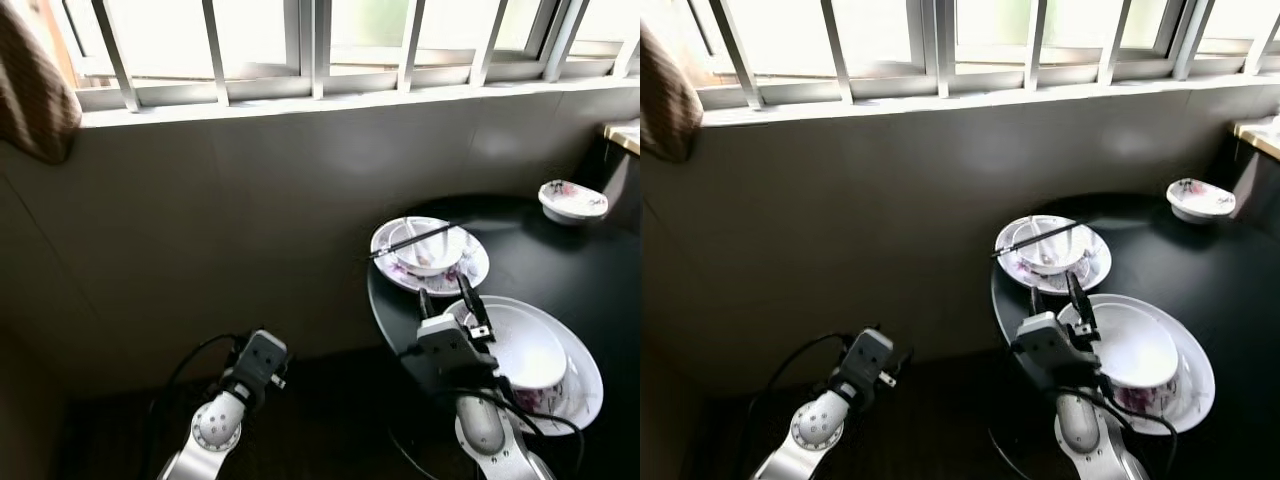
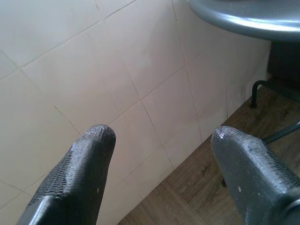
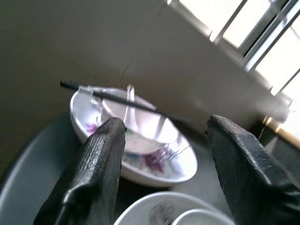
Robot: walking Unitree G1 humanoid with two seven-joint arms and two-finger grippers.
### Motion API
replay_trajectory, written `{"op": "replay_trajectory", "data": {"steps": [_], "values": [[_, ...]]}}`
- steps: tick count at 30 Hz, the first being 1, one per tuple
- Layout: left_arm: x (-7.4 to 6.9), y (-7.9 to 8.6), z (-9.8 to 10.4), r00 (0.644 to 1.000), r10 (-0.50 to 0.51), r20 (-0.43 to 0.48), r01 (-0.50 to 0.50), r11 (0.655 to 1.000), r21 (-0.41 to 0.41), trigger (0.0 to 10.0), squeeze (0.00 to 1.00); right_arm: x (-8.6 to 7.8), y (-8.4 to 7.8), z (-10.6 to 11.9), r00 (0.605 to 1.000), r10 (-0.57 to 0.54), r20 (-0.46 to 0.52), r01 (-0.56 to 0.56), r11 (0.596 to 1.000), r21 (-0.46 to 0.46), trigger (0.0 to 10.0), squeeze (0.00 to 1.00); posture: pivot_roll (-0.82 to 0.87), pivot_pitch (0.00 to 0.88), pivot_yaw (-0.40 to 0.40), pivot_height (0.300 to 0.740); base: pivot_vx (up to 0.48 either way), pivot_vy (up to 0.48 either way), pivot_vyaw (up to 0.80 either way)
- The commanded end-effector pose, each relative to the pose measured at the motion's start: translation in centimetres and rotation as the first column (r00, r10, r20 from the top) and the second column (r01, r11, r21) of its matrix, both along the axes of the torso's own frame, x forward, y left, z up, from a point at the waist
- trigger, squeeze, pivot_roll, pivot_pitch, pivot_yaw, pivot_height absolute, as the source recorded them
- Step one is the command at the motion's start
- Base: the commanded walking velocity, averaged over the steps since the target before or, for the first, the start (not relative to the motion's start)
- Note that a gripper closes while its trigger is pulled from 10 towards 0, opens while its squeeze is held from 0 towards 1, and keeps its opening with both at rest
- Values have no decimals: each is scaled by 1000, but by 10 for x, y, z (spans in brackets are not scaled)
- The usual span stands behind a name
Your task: Kitchen organization
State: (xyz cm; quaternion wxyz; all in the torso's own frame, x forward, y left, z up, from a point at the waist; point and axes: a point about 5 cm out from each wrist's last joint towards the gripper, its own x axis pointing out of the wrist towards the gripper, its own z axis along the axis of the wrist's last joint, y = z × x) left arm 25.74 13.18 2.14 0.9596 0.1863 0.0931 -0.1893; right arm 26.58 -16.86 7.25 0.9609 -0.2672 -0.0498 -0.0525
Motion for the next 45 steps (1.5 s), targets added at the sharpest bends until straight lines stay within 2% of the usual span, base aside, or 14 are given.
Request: {"op": "replay_trajectory", "data": {"steps": [1, 7, 12, 17, 26, 32, 34, 35, 36, 40, 41, 42, 44, 45], "values": [[1, 1, -1, 1000, -2, -8, 2, 1000, -7, 10000, 0, 5, -6, -4, 992, -67, -111, 73, 996, 54, 10000, 0, 33, 0, -11, 740, 0, 0, 0], [1, 0, -2, 1000, -1, -15, 1, 1000, -17, 10000, 0, 11, -8, 0, 962, -128, -239, 173, 969, 177, 10000, 0, 28, 0, -15, 740, 0, 0, 0], [1, 0, -2, 1000, 3, -16, -3, 1000, -25, 10000, 0, 14, -16, 9, 946, -187, -266, 243, 950, 198, 10000, 0, 32, 0, -19, 740, 0, 0, 0], [1, 0, -2, 1000, 5, -15, -5, 1000, -30, 10000, 0, 11, -15, 8, 902, -217, -373, 328, 907, 264, 10000, 0, 32, 0, -20, 740, 0, 0, 0], [2, 1, -2, 1000, 3, -18, -4, 999, -36, 10000, 0, 11, -14, 12, 869, -204, -451, 378, 861, 340, 10000, 0, 31, 0, -16, 740, 0, 0, 0], [2, 1, -2, 1000, 7, -19, -7, 999, -41, 10000, 0, 12, -14, 20, 845, -210, -492, 401, 857, 323, 10000, 0, 31, 0, -20, 740, 0, 0, 0], [2, 1, -2, 1000, 8, -19, -8, 999, -43, 10000, 0, 11, -13, 19, 835, -193, -515, 410, 843, 349, 10000, 0, 31, 0, -21, 740, 0, 0, 0], [3, 1, -2, 1000, 8, -20, -9, 999, -45, 10000, 0, 10, -11, 17, 813, -168, -557, 437, 809, 394, 10000, 0, 32, 0, -22, 740, 0, 0, 0], [3, 1, -2, 1000, 8, -21, -9, 999, -46, 10000, 0, 9, -11, 16, 807, -162, -567, 444, 800, 404, 10000, 0, 32, 0, -22, 740, 0, 0, 0], [3, 1, -2, 1000, 9, -22, -10, 999, -47, 10000, 0, 10, -11, 18, 805, -159, -572, 445, 799, 404, 10000, 0, 31, 0, -22, 740, 0, 0, 0], [3, 0, -2, 1000, 9, -22, -10, 999, -47, 10000, 0, 10, -10, 18, 799, -152, -582, 451, 791, 413, 9882, 0, 32, 0, -23, 740, 0, 0, 0], [3, 0, -2, 1000, 10, -23, -11, 999, -47, 10000, 0, 9, -11, 17, 784, -147, -603, 469, 776, 422, 4510, 0, 32, 0, -25, 740, 0, 0, 0], [3, 0, -2, 1000, 10, -23, -11, 999, -48, 10000, 0, 9, -11, 17, 776, -148, -614, 481, 769, 422, 4941, 0, 32, 0, -26, 740, 0, 0, 0], [3, 0, -1, 1000, 12, -22, -13, 999, -49, 10000, 0, 7, -12, 16, 760, -142, -634, 499, 752, 430, 6157, 0, 30, 0, -26, 740, 0, 0, 0]]}}
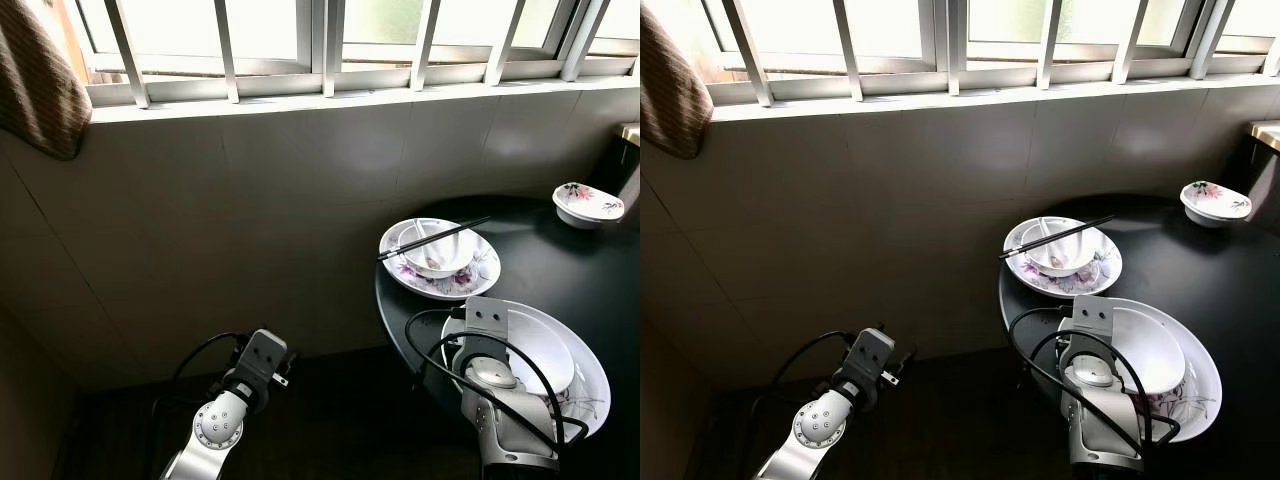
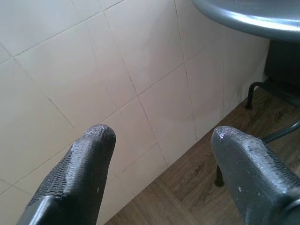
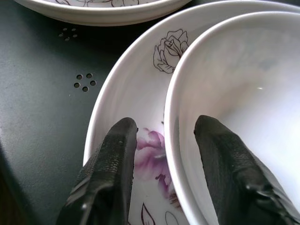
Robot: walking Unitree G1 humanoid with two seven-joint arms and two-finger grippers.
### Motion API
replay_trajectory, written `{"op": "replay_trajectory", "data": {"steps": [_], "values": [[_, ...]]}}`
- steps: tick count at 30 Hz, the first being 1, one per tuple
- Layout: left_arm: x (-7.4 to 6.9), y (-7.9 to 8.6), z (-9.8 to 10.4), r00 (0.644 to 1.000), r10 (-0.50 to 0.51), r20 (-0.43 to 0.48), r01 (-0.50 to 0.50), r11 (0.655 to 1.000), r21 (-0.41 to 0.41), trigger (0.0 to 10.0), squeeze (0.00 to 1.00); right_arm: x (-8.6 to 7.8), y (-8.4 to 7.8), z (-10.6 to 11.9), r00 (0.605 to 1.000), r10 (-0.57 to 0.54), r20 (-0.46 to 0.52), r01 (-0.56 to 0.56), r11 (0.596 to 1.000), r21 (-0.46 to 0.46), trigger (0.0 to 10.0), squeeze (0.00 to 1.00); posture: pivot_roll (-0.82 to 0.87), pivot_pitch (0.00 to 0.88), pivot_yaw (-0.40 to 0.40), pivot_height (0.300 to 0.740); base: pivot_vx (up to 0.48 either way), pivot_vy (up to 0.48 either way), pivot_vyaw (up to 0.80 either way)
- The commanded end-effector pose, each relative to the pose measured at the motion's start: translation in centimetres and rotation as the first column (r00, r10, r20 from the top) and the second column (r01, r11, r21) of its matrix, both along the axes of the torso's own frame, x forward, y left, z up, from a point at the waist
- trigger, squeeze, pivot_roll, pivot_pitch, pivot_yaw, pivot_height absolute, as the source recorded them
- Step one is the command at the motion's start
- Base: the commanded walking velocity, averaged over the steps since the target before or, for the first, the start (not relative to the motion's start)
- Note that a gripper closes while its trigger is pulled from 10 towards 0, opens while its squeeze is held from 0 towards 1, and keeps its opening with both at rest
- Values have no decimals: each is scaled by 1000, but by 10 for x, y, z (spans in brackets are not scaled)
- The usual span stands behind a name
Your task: Kitchen organization
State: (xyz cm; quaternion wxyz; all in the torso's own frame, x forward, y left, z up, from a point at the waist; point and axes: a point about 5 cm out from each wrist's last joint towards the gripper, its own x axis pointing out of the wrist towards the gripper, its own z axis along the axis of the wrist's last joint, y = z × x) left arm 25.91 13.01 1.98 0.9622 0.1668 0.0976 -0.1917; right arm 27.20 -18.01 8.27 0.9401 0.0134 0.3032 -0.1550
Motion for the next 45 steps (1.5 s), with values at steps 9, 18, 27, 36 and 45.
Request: {"op": "replay_trajectory", "data": {"steps": [9, 18, 27, 36, 45], "values": [[2, 2, 0, 1000, 13, -8, -13, 1000, -16, 10000, 0, 2, -4, 10, 1000, -5, 22, 5, 1000, -18, 0, 0, 28, 0, -25, 740, 0, 0, 0], [3, 2, 0, 1000, 17, -12, -17, 1000, -20, 10000, 0, 2, -3, 11, 999, 12, 30, -10, 997, -73, 0, 0, 30, 0, -26, 740, 0, 0, 0], [3, 3, 0, 1000, 20, -15, -21, 999, -28, 10000, 0, 14, 6, 59, 915, 258, 312, -80, 871, -485, 0, 0, 32, 0, -21, 740, 0, 0, 0], [4, 4, 0, 1000, 25, -8, -25, 999, -37, 10000, 0, 17, 31, 80, 753, 515, 411, -117, 718, -686, 0, 0, 38, 0, -22, 740, 0, 0, 401], [5, 5, 3, 998, 52, 29, -50, 997, -53, 10000, 0, 0, 78, 39, 437, 851, 292, -515, 503, -694, 0, 0, 47, 0, -30, 740, 0, 0, 800]]}}
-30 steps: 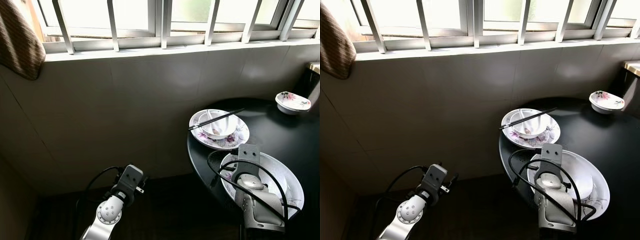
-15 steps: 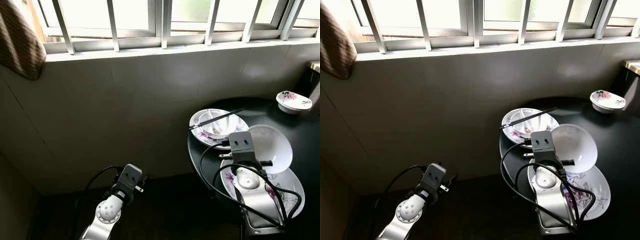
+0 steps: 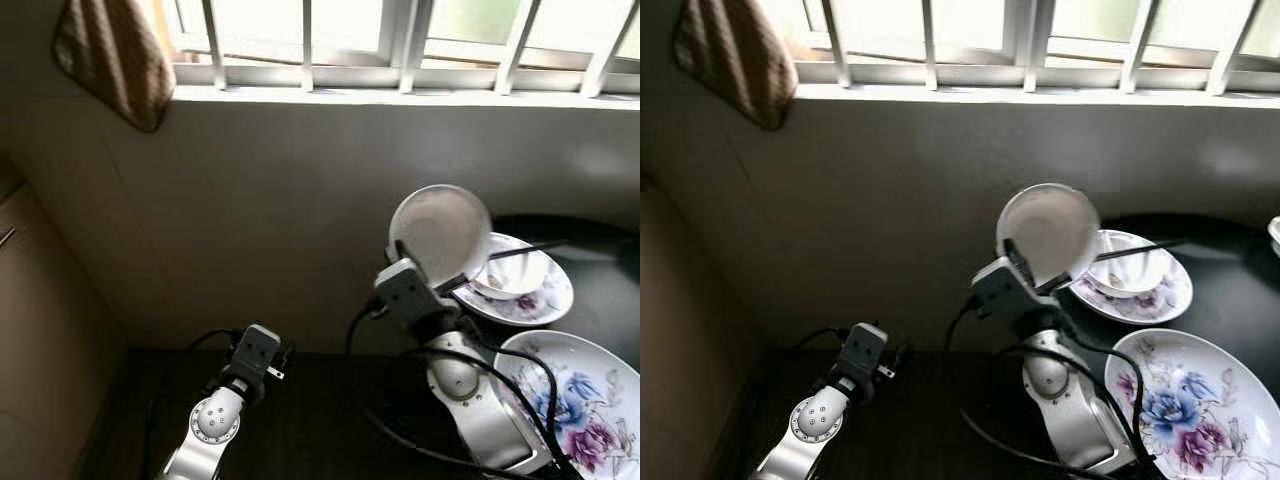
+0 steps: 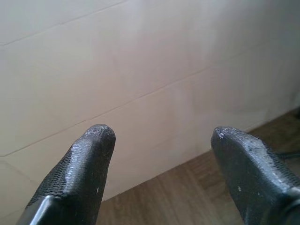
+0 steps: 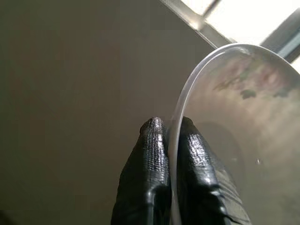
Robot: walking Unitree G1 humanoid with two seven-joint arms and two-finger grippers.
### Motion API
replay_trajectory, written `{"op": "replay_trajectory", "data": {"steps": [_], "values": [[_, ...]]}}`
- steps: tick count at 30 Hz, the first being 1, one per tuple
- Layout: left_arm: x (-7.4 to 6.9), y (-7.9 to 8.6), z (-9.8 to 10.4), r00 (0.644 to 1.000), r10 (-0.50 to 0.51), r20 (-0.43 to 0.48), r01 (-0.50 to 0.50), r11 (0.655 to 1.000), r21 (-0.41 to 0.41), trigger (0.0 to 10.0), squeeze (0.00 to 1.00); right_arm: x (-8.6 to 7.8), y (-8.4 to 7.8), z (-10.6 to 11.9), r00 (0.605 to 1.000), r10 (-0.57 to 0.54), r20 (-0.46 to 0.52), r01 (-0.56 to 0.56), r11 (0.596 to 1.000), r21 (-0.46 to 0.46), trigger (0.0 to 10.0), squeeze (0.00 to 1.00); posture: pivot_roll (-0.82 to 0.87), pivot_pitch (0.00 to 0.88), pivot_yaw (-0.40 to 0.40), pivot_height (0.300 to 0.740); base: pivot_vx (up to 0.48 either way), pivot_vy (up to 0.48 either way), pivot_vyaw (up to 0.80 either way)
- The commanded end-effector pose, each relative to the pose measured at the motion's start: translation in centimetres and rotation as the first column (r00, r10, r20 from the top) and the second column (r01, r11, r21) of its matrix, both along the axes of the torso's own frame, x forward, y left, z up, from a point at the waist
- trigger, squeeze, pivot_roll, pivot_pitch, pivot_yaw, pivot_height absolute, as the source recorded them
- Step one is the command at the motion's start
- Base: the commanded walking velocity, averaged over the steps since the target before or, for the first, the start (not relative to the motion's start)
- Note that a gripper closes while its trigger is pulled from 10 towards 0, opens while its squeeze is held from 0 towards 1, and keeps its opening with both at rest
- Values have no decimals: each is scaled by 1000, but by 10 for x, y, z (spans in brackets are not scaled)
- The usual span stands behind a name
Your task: Kitchen organization
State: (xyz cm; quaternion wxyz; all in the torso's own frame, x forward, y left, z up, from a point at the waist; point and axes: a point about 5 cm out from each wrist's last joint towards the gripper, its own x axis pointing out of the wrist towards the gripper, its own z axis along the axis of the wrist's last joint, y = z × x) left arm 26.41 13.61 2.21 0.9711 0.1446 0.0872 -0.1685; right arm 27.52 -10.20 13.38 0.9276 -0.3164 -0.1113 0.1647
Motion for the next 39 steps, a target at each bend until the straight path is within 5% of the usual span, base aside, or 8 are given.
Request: {"op": "replay_trajectory", "data": {"steps": [1, 6, 12, 24, 39], "values": [[0, 0, 1, 1000, 7, 13, -7, 1000, -9, 10000, 0, -6, 1, -22, 990, 80, -119, -83, 996, -21, 0, 0, 47, 0, -30, 740, 0, 0, 800], [0, 0, 0, 1000, 16, 17, -15, 1000, -9, 10000, 0, -15, -12, -70, 944, 91, -317, -110, 993, -45, 0, 0, 51, 0, -31, 740, 0, 0, 800], [0, 1, 0, 1000, 21, 19, -21, 1000, -8, 10000, 0, -23, -17, -94, 909, 118, -400, -172, 980, -103, 0, 0, 45, 0, -26, 740, 0, 0, 800], [0, 4, 1, 999, 31, 31, -31, 1000, 1, 10000, 0, -25, -12, -109, 878, 162, -450, -192, 981, -21, 0, 0, 56, 0, -23, 740, 0, 0, 800], [-1, 6, 5, 998, 31, 63, -31, 1000, -1, 10000, 0, -14, -17, -109, 910, 71, -408, -76, 997, 3, 0, 0, 60, 0, -16, 740, 0, 0, 731]]}}
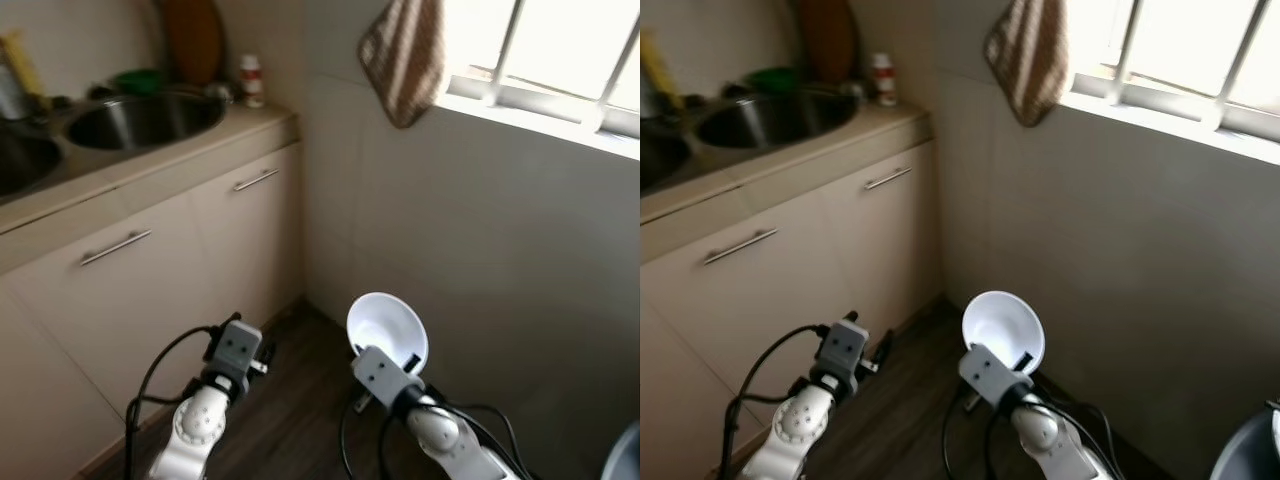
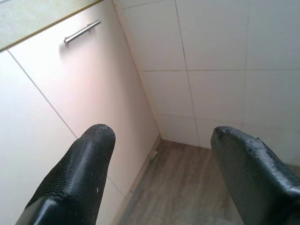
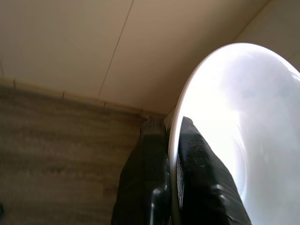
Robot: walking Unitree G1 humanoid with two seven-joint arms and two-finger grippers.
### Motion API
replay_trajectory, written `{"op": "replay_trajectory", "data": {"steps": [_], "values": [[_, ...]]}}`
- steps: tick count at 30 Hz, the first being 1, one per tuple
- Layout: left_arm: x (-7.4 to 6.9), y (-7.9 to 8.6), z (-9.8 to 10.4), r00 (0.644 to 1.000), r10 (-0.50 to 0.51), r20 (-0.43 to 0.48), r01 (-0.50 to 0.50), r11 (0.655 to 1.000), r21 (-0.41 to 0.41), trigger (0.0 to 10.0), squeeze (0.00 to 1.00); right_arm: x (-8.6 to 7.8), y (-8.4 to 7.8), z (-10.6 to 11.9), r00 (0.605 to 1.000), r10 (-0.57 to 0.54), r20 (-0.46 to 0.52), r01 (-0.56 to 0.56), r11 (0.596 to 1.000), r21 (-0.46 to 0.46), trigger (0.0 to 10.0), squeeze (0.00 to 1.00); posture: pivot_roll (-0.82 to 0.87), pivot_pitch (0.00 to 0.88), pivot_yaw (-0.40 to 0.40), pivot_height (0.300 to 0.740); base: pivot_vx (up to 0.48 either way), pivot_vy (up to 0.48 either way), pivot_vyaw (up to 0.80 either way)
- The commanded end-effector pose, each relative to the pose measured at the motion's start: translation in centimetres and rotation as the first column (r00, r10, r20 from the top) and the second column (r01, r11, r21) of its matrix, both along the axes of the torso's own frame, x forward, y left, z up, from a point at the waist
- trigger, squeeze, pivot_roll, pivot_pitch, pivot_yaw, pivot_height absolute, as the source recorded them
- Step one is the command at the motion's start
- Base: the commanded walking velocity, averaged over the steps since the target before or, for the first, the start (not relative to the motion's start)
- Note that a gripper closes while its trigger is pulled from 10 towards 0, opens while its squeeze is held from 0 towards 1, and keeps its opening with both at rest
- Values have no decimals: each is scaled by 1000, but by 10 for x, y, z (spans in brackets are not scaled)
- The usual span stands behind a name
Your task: Kitchen organization
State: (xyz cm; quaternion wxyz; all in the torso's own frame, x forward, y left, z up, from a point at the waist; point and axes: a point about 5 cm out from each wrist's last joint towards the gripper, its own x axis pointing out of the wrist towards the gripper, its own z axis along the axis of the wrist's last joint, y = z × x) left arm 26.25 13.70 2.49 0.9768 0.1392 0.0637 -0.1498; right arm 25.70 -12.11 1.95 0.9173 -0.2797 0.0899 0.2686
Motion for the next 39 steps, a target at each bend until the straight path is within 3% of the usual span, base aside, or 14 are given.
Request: {"op": "replay_trajectory", "data": {"steps": [1, 9, 14, 19, 21, 23, 33, 36, 39], "values": [[1, 5, 2, 1000, -1, 13, 1, 1000, 18, 10000, 0, 4, 1, 5, 999, -17, 30, 17, 1000, 20, 0, 0, 58, 0, -15, 740, 0, 0, 0], [1, 6, 6, 999, 10, 42, -10, 1000, 17, 10000, 0, 8, -1, 8, 997, -59, 58, 56, 997, 43, 0, 0, 57, 0, -13, 740, 0, 0, 0], [2, 11, 14, 992, 57, 116, -58, 998, 12, 10000, 0, 11, -1, 13, 993, -61, 106, 57, 997, 41, 0, 0, 57, 0, -14, 740, 0, 0, 0], [2, 15, 22, 981, 96, 171, -98, 995, 2, 10000, 0, 12, -1, 17, 987, -76, 139, 69, 996, 53, 0, 0, 61, 0, -18, 740, 151, 0, 800], [4, 16, 28, 974, 105, 200, -107, 994, -5, 10000, 0, 15, 0, 24, 979, -75, 190, 65, 996, 55, 0, 0, 62, 0, -18, 740, 274, 0, 800], [8, 17, 40, 958, 114, 261, -114, 993, -16, 10000, 0, 23, 2, 46, 947, -90, 310, 64, 994, 94, 0, 0, 62, 0, -18, 740, 276, 0, 531], [13, 15, 54, 939, 126, 320, -124, 992, -27, 10000, 0, 35, 8, 78, 898, -127, 421, 53, 982, 184, 0, 0, 66, 0, -18, 740, 276, 0, 270], [21, 17, 74, 911, 153, 384, -144, 988, -51, 10000, 0, 42, 18, 109, 849, -131, 511, 3, 970, 245, 0, 0, 68, 0, -19, 740, 275, 0, 0], [23, 16, 83, 897, 161, 413, -148, 987, -64, 10000, 0, 44, 23, 119, 829, -118, 546, -27, 968, 249, 0, 0, 68, 0, -20, 740, 273, 0, 496]]}}
